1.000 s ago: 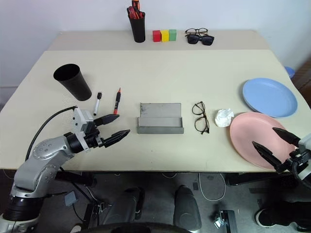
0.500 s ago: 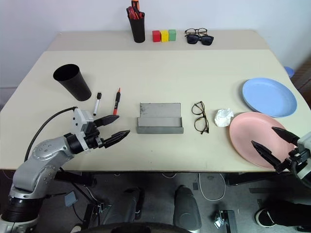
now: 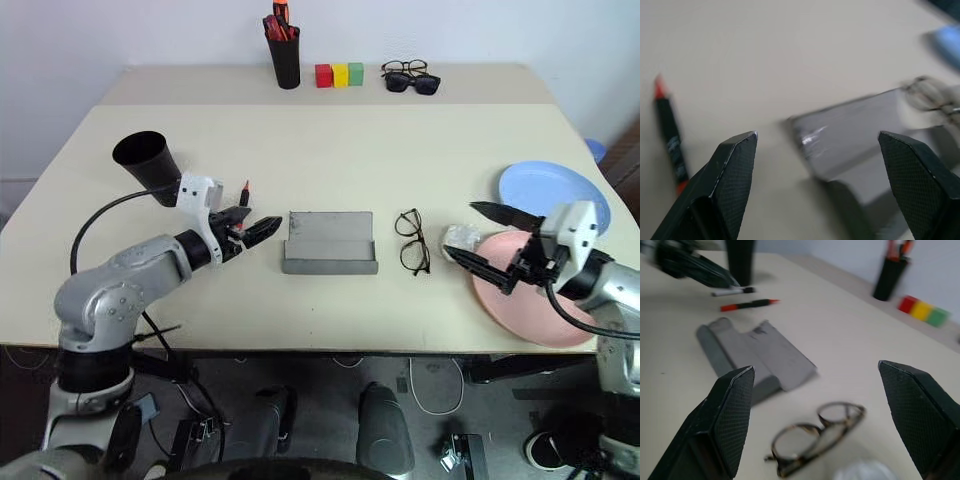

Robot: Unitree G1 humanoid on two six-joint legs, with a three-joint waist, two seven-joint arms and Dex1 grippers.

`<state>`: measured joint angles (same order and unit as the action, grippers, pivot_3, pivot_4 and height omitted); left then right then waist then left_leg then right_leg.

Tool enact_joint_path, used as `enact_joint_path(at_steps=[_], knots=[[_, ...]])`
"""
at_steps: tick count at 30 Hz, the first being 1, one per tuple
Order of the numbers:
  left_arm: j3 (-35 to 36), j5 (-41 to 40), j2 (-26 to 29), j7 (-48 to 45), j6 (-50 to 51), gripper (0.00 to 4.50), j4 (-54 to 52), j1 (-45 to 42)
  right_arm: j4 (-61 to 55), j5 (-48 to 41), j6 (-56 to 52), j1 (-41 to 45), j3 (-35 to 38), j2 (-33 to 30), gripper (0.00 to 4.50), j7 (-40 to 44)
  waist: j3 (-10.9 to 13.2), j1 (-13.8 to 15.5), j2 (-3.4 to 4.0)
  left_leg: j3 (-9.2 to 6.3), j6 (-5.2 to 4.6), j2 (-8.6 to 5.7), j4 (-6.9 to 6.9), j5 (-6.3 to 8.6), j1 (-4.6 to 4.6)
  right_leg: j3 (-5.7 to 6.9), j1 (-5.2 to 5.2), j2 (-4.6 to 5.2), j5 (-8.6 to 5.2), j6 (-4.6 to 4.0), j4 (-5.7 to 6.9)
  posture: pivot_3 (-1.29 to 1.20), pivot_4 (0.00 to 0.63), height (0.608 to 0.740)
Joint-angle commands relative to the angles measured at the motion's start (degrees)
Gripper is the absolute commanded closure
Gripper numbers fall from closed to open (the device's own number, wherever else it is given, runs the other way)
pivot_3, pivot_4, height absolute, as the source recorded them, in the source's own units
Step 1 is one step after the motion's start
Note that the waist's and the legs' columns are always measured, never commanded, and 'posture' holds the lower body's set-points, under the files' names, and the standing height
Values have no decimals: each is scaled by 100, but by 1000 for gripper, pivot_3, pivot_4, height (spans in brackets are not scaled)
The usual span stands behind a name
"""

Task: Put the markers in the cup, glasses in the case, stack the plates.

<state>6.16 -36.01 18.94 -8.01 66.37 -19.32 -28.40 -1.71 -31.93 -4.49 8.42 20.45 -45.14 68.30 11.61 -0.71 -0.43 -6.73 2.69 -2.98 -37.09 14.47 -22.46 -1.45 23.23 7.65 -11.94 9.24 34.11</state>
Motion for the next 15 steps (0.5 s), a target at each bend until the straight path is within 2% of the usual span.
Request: enact_joint_path(at_steps=[1,5,10,15], knots=[[404,208,-523,830,859,550,319,-597,361,92,343,635,-407,158,493,332,2,0,-4,0,0,0,0,0,1,0,-3,0,3,-4,0,0,150,740],[495,694,-991,1489,1242,550,641,-1116,690,132,451,1235,-758,467,493,408,4,-4,-7,-3,7,-2,3,-4,0,0,0,0,5,-6,0,0,150,740],[1057,1063,-1395,1947,1720,550,1042,-1717,943,152,523,1603,-957,633,493,543,4,-1,-7,-4,11,-5,7,-6,-1,0,2,1,11,-15,0,0,150,740],[1545,1443,-1323,2111,1946,550,1428,-2189,1126,203,623,1747,-1031,674,493,572,5,-5,-9,-5,14,-5,8,-7,-1,0,3,1,11,-13,1,0,150,740]])
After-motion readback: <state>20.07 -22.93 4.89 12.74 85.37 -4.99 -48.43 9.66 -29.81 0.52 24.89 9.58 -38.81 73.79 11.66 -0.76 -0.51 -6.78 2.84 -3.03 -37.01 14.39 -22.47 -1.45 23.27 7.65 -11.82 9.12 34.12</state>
